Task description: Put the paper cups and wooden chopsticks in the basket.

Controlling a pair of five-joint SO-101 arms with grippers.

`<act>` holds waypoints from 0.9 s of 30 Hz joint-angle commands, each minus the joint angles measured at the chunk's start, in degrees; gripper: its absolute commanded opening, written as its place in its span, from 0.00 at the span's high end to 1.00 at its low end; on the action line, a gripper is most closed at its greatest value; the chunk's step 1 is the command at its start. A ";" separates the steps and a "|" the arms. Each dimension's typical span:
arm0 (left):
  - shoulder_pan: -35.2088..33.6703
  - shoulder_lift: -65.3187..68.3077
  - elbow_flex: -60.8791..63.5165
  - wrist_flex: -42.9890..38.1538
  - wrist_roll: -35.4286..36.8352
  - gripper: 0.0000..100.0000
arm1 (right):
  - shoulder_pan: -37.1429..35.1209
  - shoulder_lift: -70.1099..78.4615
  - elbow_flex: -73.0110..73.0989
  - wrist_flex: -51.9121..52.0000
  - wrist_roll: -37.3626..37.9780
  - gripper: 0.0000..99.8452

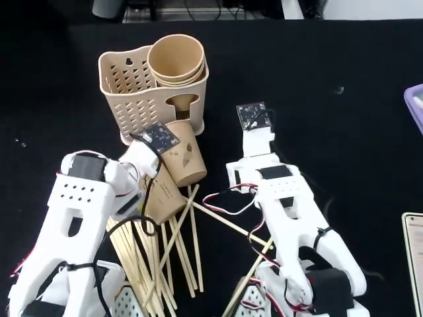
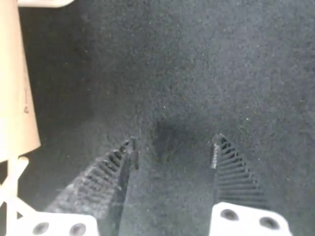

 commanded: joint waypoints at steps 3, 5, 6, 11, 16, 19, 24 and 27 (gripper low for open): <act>-1.27 -1.49 -12.26 5.27 0.88 0.75 | 1.23 0.48 -2.24 -0.70 -0.44 0.76; -5.05 -1.49 -16.04 4.92 1.32 0.75 | 1.23 0.48 -2.24 -0.70 -0.44 0.76; -7.34 -1.32 -17.54 4.22 2.73 0.75 | 1.23 0.48 -2.24 -0.70 -0.44 0.76; -17.54 -0.88 -13.14 -9.49 18.46 0.75 | 1.23 0.48 -2.24 -0.70 -0.44 0.76; -19.21 -1.32 0.92 -26.29 27.34 0.75 | 1.14 0.48 -2.15 -0.70 -0.44 0.76; -17.63 -1.41 8.13 -33.93 29.45 0.75 | 1.14 0.48 -2.15 -0.70 -0.44 0.76; -12.97 -1.49 10.95 -32.18 29.71 0.75 | 1.14 0.48 -2.15 -0.70 -0.44 0.76; -11.74 -1.49 5.41 -23.38 29.54 0.75 | 1.14 0.48 -2.15 -0.70 -0.44 0.76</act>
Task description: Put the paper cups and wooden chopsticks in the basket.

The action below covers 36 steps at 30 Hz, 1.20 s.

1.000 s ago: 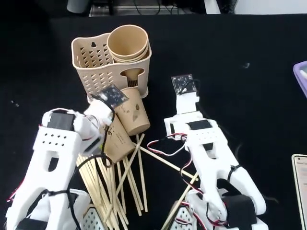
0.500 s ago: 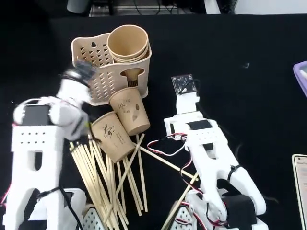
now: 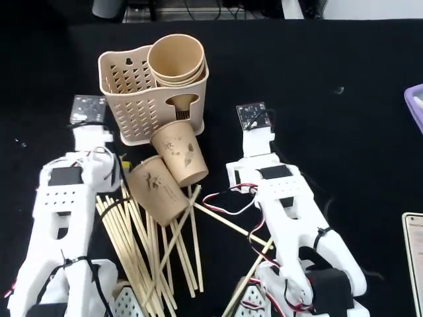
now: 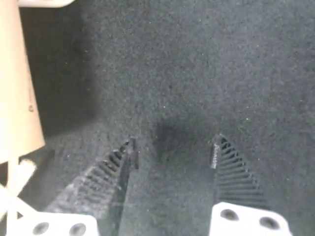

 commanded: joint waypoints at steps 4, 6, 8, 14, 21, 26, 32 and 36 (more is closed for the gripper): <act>6.90 -1.32 -14.73 21.80 -4.57 0.75 | 1.14 0.48 -2.33 -0.70 -0.44 0.76; 11.03 -1.32 -17.45 27.16 -7.91 0.75 | 1.14 0.48 -2.33 -0.70 -0.44 0.76; 15.60 -1.32 -19.12 30.77 -9.41 0.75 | 1.14 0.48 -2.33 -0.70 -0.44 0.76; 28.53 -1.32 -20.00 32.26 -9.23 0.75 | 1.41 0.13 -2.24 -0.62 -0.44 0.76; 31.25 -1.32 -24.22 32.26 -0.62 0.75 | 9.76 0.04 -4.09 -0.62 -2.20 0.76; 31.43 -1.23 -25.54 31.74 5.63 0.75 | 15.65 0.04 -5.32 -0.70 -5.71 0.76; 37.85 -0.70 -24.04 26.20 6.07 0.75 | 16.62 0.48 -6.02 -0.97 -5.80 0.76; 40.66 -1.05 -24.31 22.86 6.07 0.75 | 16.62 0.48 -6.02 -0.79 -5.80 0.76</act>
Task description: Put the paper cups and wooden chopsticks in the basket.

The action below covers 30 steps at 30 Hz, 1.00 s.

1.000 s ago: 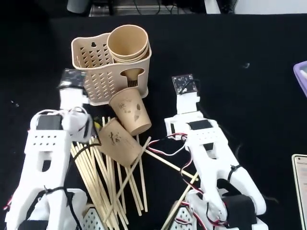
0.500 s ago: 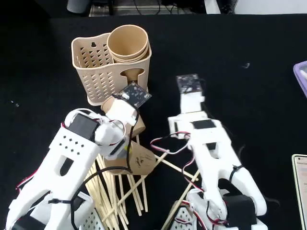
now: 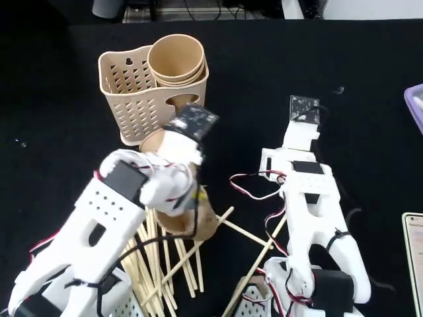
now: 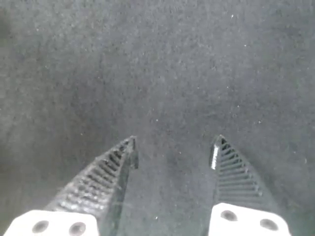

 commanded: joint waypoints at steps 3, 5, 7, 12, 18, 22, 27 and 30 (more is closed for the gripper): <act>2.77 -0.70 -1.63 -3.69 0.62 0.75 | 1.49 0.40 -3.47 -0.79 -0.35 0.76; 2.86 -0.62 0.04 -3.78 0.62 0.75 | 1.49 0.40 -3.47 -0.70 -0.35 0.76; 2.77 -0.70 1.27 -3.78 0.18 0.75 | 1.49 0.40 -3.47 -0.79 -0.35 0.76; -1.63 -0.70 2.95 -3.78 -5.36 0.75 | 1.41 0.40 -3.21 -0.97 -0.35 0.76; -3.21 -1.32 3.30 -1.23 -10.29 0.75 | 1.23 0.40 -3.21 -0.88 -0.26 0.76; -2.51 -1.32 -0.04 0.26 -9.85 0.75 | 1.23 0.40 -3.21 -0.97 -0.26 0.76; -0.57 -1.32 -6.46 2.20 -7.82 0.75 | 1.23 0.40 -3.21 -0.97 -0.26 0.76; 2.24 -0.79 -9.80 4.75 -2.81 0.75 | 1.41 0.40 -3.21 -0.97 -0.26 0.76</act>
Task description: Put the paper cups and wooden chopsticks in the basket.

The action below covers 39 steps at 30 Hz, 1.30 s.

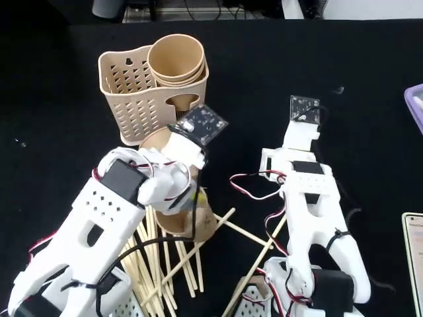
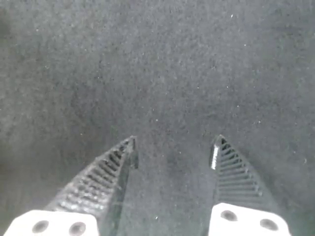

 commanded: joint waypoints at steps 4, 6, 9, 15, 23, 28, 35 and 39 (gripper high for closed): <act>7.08 -0.70 -2.95 0.62 8.53 0.75 | 1.58 0.31 -3.30 -0.88 -0.26 0.76; 8.22 -0.97 -0.22 -1.32 10.37 0.75 | 1.58 0.04 -3.21 -0.79 -0.26 0.76; 8.75 -0.62 3.91 -3.16 11.43 0.75 | 2.11 0.04 -3.21 -0.70 -0.26 0.76; 3.91 -1.41 1.63 -1.67 9.76 0.75 | 3.25 0.04 -3.30 -0.70 -0.26 0.76; -16.84 -1.32 -12.97 18.73 9.49 0.75 | 3.08 0.13 -3.56 -0.70 -0.26 0.76; -21.23 -1.05 -8.92 19.96 12.22 0.75 | 2.90 0.40 -3.65 -1.05 -0.26 0.76; -21.14 -1.23 4.44 9.76 12.75 0.75 | 2.99 0.40 -3.38 -0.79 -0.26 0.76; -21.14 -1.05 9.19 7.47 12.75 0.75 | 2.99 0.40 -3.30 -0.97 -0.26 0.76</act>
